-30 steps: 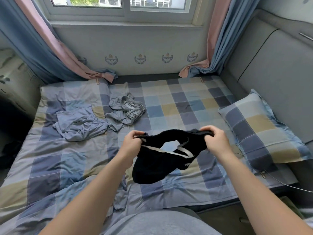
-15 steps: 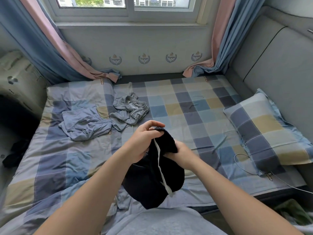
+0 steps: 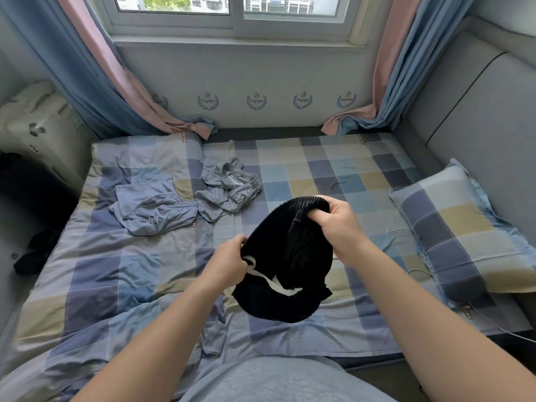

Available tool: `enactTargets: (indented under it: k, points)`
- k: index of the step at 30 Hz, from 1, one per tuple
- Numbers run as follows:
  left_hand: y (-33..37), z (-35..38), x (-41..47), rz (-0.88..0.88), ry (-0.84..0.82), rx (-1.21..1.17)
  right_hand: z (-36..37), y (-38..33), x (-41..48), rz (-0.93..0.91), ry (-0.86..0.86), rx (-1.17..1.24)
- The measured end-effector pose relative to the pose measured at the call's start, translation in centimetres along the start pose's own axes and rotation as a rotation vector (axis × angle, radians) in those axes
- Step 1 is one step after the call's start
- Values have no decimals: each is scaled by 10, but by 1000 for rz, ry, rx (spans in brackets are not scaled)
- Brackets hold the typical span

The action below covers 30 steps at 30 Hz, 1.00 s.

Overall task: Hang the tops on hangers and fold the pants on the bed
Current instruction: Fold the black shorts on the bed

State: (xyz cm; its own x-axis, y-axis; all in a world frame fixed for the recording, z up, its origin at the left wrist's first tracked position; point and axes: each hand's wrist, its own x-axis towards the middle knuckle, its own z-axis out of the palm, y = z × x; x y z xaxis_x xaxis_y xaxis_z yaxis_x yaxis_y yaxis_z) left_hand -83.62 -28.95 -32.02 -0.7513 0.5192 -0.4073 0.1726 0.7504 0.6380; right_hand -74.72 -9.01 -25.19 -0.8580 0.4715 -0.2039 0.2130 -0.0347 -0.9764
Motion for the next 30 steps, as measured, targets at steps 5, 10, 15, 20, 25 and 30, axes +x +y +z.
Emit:
enactTargets:
  k: [5,10,15,20,25,30]
  points:
    - [0,0,2,-68,-205,-65,-6,2,5,-43,148,-218]
    - [6,5,1,53,-135,-139,-3,0,0,-23,114,-207]
    - [22,16,12,271,128,-180,2,-17,-9,-57,-181,-150]
    - [21,14,24,272,299,-116,-19,-20,-1,-205,-63,-435]
    - [-4,-8,33,110,356,30,-64,19,17,-121,110,-1030]
    - [-27,-34,38,-162,259,146,-82,59,13,114,219,-1238]
